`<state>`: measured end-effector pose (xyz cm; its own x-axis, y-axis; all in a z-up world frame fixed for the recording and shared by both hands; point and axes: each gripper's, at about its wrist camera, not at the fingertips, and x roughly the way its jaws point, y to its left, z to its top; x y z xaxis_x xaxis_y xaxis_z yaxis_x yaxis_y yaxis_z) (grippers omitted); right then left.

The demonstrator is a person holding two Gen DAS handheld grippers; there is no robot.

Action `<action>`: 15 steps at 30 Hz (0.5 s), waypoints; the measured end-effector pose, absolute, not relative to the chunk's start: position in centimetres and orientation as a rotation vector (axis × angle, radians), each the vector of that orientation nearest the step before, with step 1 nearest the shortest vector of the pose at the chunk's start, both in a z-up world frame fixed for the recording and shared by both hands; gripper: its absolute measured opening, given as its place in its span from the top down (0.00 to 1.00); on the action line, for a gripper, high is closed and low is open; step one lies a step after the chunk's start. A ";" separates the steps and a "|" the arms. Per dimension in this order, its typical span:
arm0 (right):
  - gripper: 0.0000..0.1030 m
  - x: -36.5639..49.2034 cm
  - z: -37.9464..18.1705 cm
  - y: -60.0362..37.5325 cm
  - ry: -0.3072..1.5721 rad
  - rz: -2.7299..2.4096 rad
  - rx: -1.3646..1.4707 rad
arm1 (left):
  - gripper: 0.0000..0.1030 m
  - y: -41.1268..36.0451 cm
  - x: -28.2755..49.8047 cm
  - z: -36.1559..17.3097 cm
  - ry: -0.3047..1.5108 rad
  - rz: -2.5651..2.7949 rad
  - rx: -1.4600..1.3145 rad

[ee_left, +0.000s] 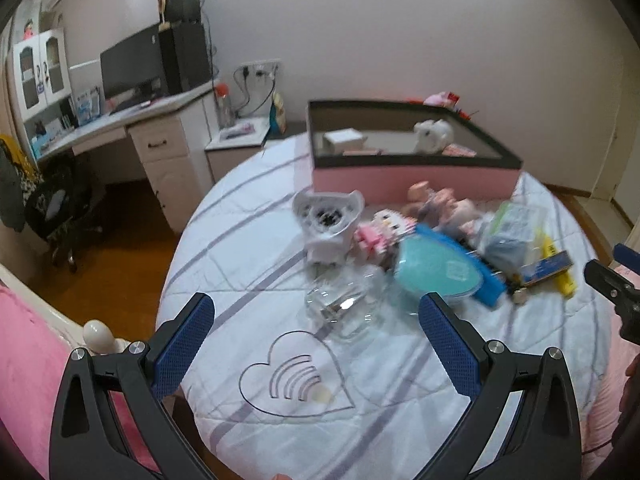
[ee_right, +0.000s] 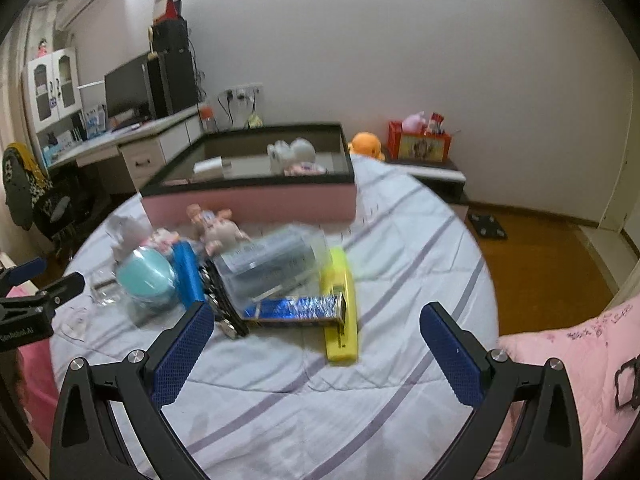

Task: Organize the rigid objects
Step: 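Withdraw both tools from the box back over the bed, then grasp the glass perfume bottle with the left tool while the right tool grasps the yellow highlighter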

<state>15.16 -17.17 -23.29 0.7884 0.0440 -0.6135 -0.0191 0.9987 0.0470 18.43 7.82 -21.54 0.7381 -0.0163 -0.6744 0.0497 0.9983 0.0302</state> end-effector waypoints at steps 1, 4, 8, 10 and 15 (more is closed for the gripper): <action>0.00 15.3 -23.6 -17.3 0.668 0.032 0.041 | 0.00 8.1 18.8 -21.8 0.746 -0.032 0.043; 0.00 16.0 -24.2 -17.7 0.689 0.029 0.050 | 0.00 8.6 19.7 -22.9 0.778 -0.031 0.037; 0.00 16.8 -25.0 -18.0 0.711 0.026 0.062 | 0.00 8.4 20.9 -24.4 0.828 -0.052 0.047; 0.00 17.2 -25.3 -18.0 0.721 0.027 0.063 | 0.00 8.0 21.7 -25.1 0.846 -0.071 0.052; 0.00 17.9 -26.2 -18.2 0.748 0.023 0.056 | 0.01 7.2 23.4 -25.9 0.859 -0.062 0.080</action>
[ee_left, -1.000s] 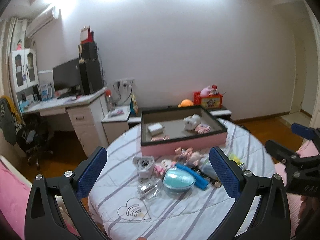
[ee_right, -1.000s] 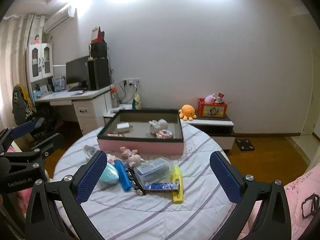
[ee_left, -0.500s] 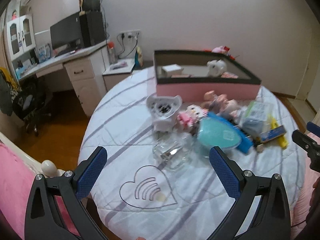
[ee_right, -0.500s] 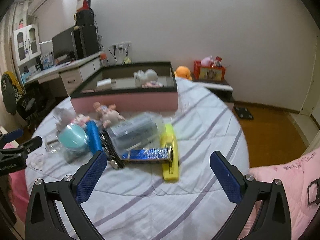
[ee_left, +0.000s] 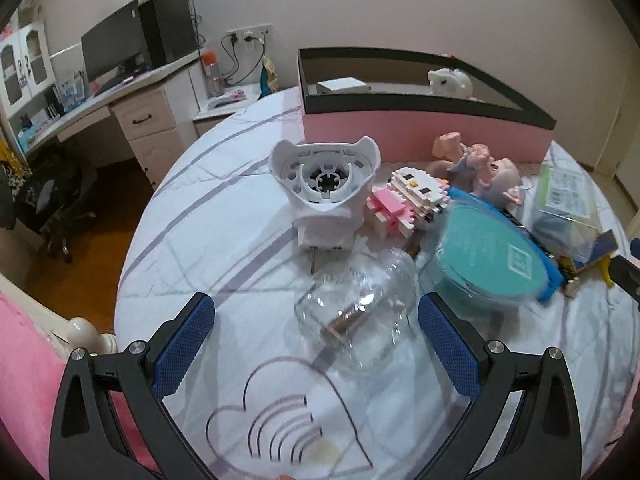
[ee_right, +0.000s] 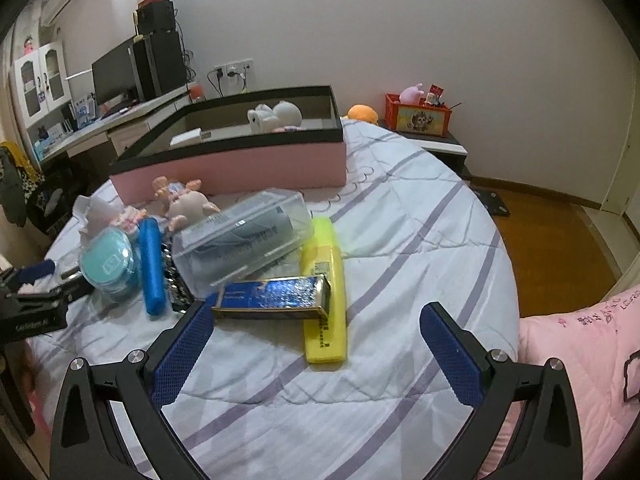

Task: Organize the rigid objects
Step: 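Grasp the glass perfume bottle with the left tool while the right tool grasps the yellow highlighter, then carry bottle and highlighter into the pink box and lower them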

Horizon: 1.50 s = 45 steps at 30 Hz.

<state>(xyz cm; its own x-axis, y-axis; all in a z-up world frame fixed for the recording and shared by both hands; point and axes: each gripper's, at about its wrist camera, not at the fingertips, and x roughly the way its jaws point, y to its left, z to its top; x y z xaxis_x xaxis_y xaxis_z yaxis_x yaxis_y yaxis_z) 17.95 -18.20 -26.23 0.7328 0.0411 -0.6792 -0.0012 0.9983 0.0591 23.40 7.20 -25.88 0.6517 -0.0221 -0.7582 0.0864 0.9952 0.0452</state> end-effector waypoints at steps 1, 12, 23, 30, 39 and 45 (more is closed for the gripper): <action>0.00 18.0 -26.4 -18.3 0.754 0.021 0.053 | 0.11 7.3 23.5 -25.7 0.847 -0.073 0.066; 0.00 19.7 -28.1 -19.1 0.803 -0.002 0.024 | 0.48 7.5 21.9 -25.1 0.837 -0.175 0.019; 0.33 22.1 -28.1 -18.9 0.826 0.097 -0.064 | 0.48 6.9 20.5 -24.1 0.811 -0.195 0.042; 0.74 21.7 -27.9 -19.4 0.798 0.133 -0.008 | 0.48 6.9 19.6 -22.9 0.784 -0.192 0.045; 0.74 19.0 -25.9 -20.8 0.728 0.075 0.077 | 0.48 5.8 19.0 -20.9 0.731 -0.215 0.046; 0.74 18.2 -23.3 -20.3 0.664 0.110 0.082 | 0.48 4.5 19.0 -18.9 0.678 -0.237 0.051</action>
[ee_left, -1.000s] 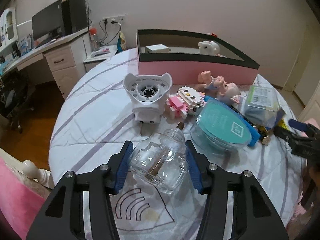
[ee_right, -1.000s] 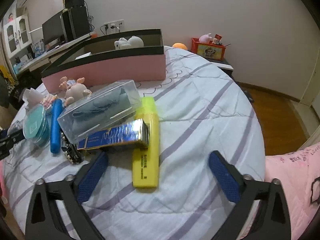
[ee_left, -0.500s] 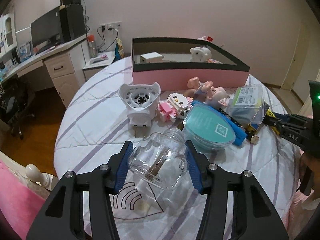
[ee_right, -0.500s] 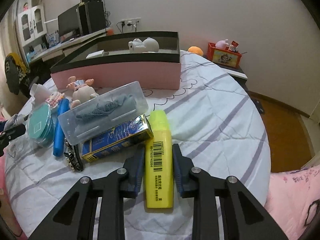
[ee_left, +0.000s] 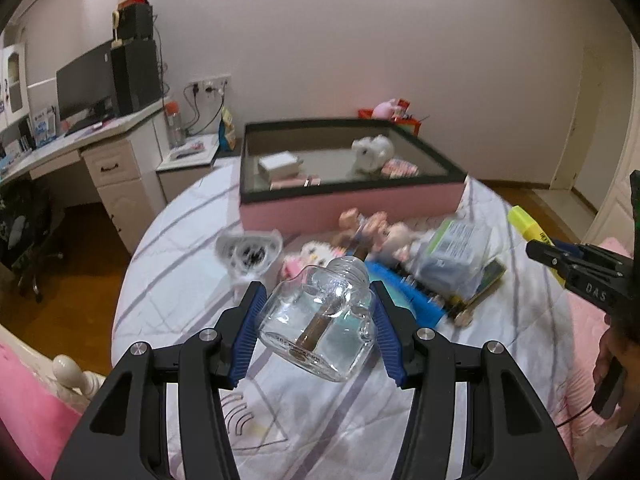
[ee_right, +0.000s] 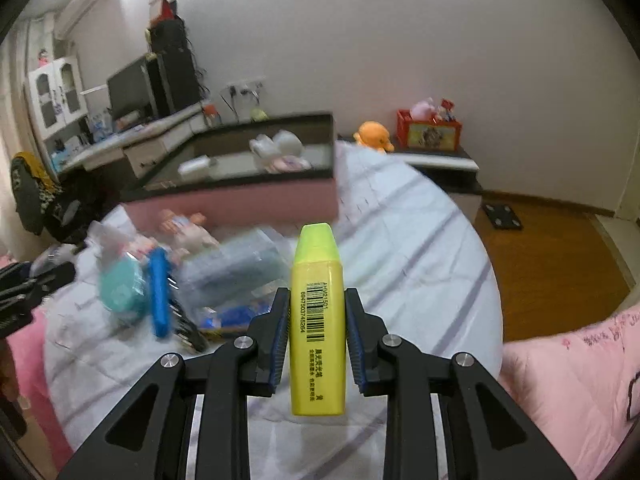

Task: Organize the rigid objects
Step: 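Carry bottle and highlighter into the pink box and lower them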

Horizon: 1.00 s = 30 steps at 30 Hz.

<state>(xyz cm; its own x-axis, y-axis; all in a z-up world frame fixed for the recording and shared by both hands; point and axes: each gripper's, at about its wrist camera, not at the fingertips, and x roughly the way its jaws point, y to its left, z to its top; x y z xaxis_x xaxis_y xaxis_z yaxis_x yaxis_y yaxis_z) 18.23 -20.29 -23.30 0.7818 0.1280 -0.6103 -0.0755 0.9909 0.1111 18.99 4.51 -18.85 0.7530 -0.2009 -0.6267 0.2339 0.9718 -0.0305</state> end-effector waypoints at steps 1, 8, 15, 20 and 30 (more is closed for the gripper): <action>0.74 18.1 -22.7 -20.0 0.652 0.125 0.079 | 0.48 4.2 19.0 -18.2 0.660 -0.240 0.051; 0.74 17.9 -18.1 -17.0 0.541 0.220 0.062 | 0.48 2.7 18.8 -14.2 0.535 -0.235 0.058; 0.74 18.7 -15.6 -14.1 0.486 0.282 0.017 | 0.48 2.1 19.3 -11.4 0.455 -0.223 0.079; 0.74 20.0 -15.2 -13.6 0.487 0.293 0.004 | 0.48 1.9 20.6 -10.7 0.436 -0.213 0.102; 0.74 28.5 -15.5 -12.8 0.576 0.311 -0.039 | 0.48 1.6 29.8 -11.6 0.530 -0.254 0.124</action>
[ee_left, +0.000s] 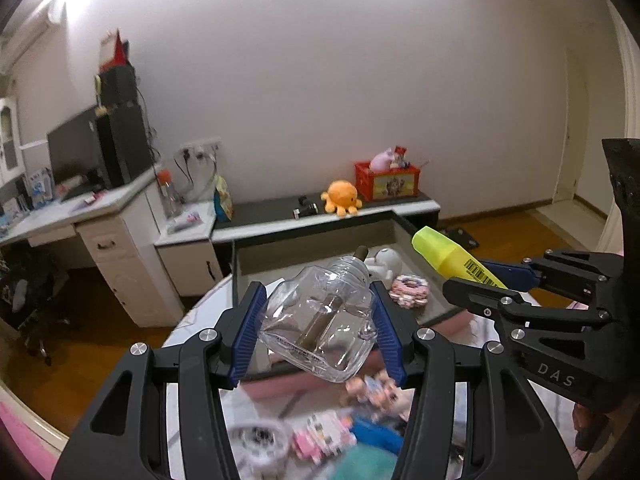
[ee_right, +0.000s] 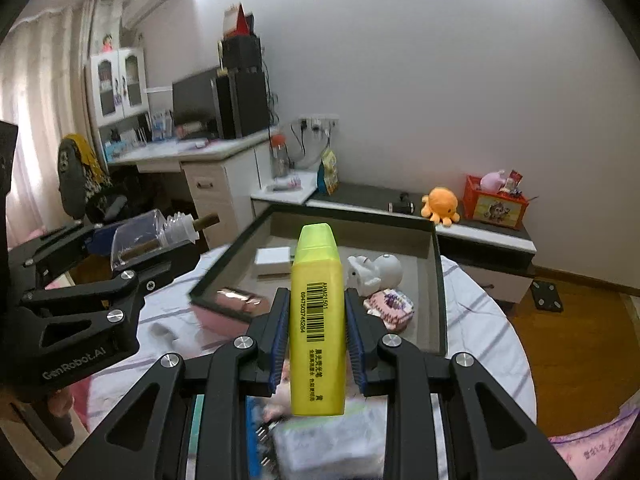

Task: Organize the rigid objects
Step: 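Carry bottle and highlighter into the pink box and lower them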

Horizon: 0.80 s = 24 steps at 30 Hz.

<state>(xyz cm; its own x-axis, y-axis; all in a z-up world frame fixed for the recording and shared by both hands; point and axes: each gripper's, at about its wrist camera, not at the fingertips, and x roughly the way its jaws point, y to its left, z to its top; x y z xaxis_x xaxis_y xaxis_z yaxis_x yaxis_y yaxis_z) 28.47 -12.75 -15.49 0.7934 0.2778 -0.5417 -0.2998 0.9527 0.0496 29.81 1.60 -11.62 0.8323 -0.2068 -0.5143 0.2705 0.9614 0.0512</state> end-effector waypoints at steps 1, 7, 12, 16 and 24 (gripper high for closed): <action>0.74 29.8 -15.8 -12.7 0.592 0.312 -0.040 | 0.48 1.5 31.5 -12.1 0.560 -0.255 0.130; 0.74 36.6 -18.4 -11.3 0.732 0.344 -0.047 | 0.49 0.7 39.0 -15.8 0.709 -0.233 0.159; 0.74 40.2 -21.7 -9.9 0.845 0.364 -0.059 | 0.49 1.0 42.8 -18.9 0.816 -0.207 0.173; 0.74 41.3 -23.4 -9.4 0.898 0.358 -0.064 | 0.49 1.0 44.0 -20.5 0.866 -0.199 0.183; 0.58 40.6 -22.8 -9.5 0.886 0.324 -0.080 | 0.34 2.1 43.7 -20.2 0.851 -0.144 0.170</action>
<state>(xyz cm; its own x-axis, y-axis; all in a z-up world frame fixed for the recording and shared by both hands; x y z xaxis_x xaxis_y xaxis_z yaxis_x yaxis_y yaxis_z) 40.61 -9.54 -22.75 0.5869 0.2452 -0.7716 -0.3107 0.9483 0.0651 43.67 2.09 -20.22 0.6511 -0.0585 -0.7567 0.1943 0.9766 0.0917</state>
